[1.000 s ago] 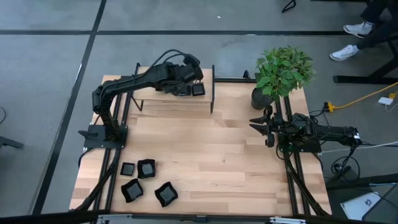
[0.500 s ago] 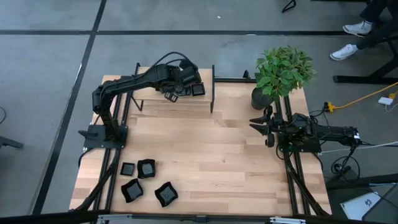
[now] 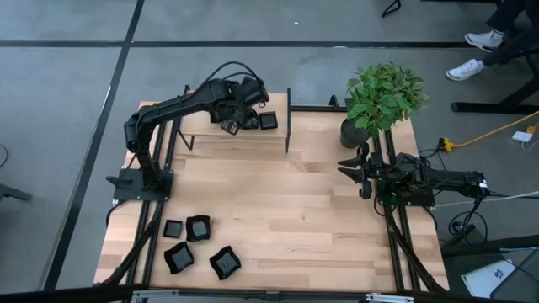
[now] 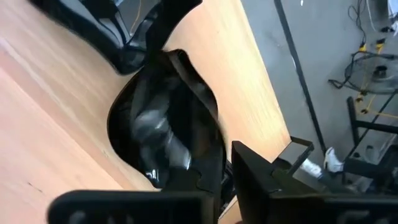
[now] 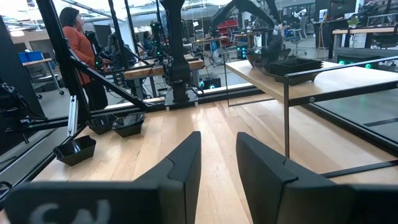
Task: Pick & Place Mini shaped plates
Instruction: Stack the leaf shaped plate on top of the leaf shaped plates on the shelf, then stack the distorted square plate on top of the distorted square plates on the shelf
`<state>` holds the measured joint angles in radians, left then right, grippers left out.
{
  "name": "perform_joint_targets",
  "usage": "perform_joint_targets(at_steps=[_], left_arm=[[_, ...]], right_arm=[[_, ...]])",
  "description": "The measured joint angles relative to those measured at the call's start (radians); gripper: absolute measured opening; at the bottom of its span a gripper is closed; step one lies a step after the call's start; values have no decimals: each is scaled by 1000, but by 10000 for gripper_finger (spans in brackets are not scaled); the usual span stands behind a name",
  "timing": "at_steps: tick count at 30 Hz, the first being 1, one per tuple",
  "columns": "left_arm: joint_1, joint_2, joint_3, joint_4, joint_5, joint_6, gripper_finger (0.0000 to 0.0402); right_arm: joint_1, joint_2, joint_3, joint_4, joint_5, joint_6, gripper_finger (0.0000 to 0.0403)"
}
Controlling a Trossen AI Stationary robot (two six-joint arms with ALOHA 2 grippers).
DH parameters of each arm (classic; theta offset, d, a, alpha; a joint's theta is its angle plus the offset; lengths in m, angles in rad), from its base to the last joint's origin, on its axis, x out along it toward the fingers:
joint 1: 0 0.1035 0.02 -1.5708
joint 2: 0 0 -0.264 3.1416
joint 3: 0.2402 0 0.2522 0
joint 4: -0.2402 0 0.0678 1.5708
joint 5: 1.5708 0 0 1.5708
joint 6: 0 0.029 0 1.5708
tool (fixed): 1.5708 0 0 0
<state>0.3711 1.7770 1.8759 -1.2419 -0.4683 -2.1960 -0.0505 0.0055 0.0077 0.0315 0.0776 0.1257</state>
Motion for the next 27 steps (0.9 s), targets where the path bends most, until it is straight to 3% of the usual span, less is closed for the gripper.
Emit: perform_joint_targets(at_steps=[17,27], left_arm=[[-4,0,0,3,25,18,171],[-40,0,0,4,18,196,214]], right_arm=[[0,0,0,0,0,0,103],[0,0,0,0,0,0,103]])
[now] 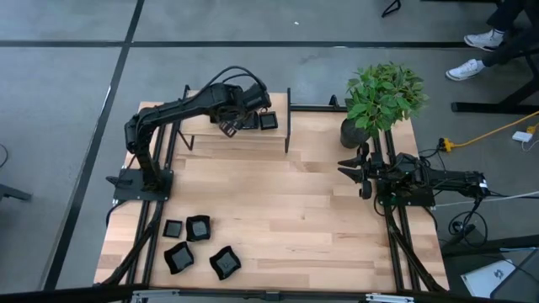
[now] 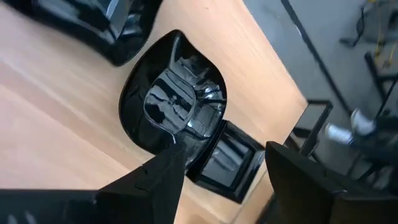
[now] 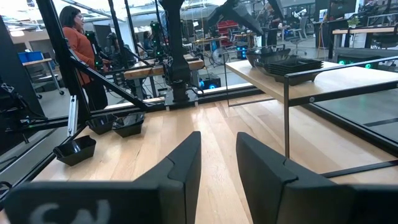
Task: Pick & Place Mini shaped plates
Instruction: Stack the distorted square plate on top of the distorted square plates on the shelf
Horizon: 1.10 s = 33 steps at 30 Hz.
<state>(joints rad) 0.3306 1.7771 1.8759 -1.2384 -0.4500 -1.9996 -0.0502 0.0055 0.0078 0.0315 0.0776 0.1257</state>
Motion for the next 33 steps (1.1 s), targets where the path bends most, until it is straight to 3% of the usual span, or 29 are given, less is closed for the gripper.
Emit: perform_joint_targets(at_steps=[11,28,33], left_arm=[[-30,0,0,0,31,307,185],[-125,0,0,8,80,652,14],[-157,0,-1,7,106,703,3]], right_arm=[[0,0,0,0,0,0,103],[0,0,0,0,0,0,103],[0,0,0,0,0,0,103]])
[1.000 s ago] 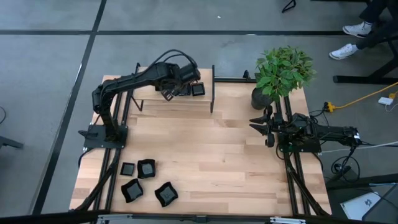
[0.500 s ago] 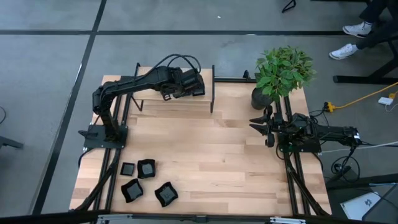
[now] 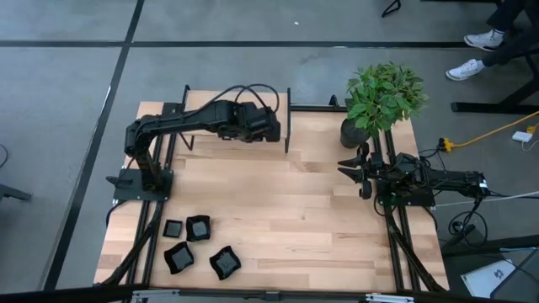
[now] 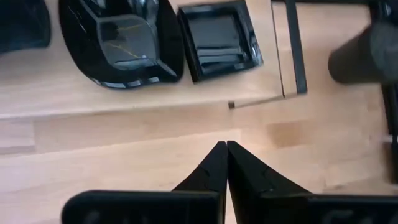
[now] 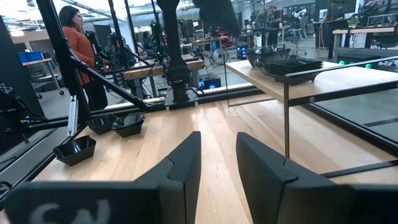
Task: Pick & Place Mini shaped plates
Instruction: Stack the distorted square plate on top of the distorted square plates on the shelf
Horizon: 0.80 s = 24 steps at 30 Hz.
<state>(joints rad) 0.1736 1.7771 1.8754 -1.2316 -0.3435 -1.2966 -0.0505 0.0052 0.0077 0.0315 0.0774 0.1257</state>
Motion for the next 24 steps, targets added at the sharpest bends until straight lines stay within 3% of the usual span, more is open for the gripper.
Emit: perform_joint_targets(at_steps=[4,11,24], left_arm=[[-33,0,-17,-4,21,-14,1],[-117,0,-65,27,154,-159,1],[-340,0,-152,16,218,-743,4]], right_arm=[[0,0,0,0,0,0,103],[0,0,0,0,0,0,103],[0,0,0,0,0,0,103]])
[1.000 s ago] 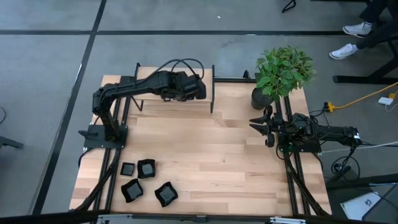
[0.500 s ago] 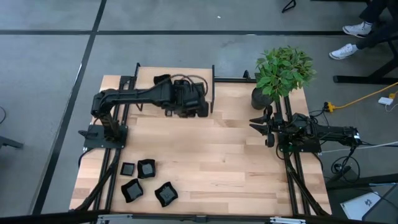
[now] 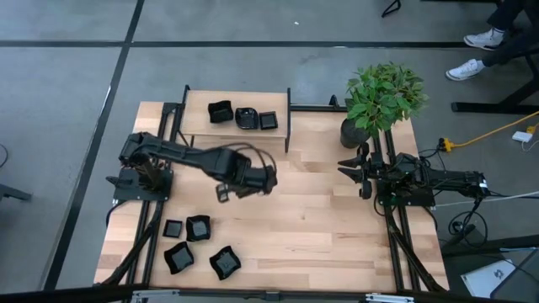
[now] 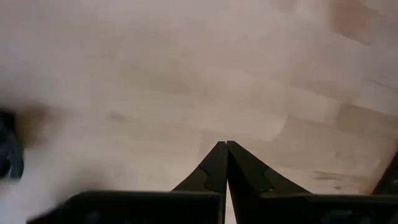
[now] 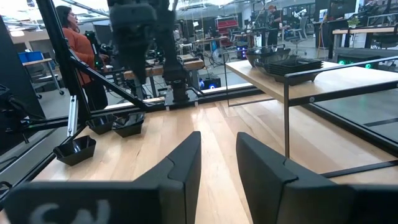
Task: Pick & Place Mini shaped plates
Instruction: Stack the distorted square plate on top of the distorted square plates on the shelf
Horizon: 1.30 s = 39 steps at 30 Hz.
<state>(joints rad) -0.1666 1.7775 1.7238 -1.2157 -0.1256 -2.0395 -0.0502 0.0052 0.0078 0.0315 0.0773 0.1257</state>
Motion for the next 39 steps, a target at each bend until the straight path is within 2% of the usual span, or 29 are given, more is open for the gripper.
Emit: perform_joint_targets(at_steps=[8,14,23,29,35,39], left_arm=[[-119,0,0,-98,57,-227,2],[-201,13,0,-191,147,-371,9],[-303,101,0,-316,290,-540,19],[-339,149,-4,-353,306,-685,19],[-348,157,-101,-358,341,-773,32],[-329,157,-162,-356,336,-767,52]], right_arm=[[0,0,0,0,0,0,103],[0,0,0,0,0,0,103],[0,0,0,0,0,0,103],[0,0,0,0,0,0,103],[0,0,0,0,0,0,103],[0,0,0,0,0,0,103]])
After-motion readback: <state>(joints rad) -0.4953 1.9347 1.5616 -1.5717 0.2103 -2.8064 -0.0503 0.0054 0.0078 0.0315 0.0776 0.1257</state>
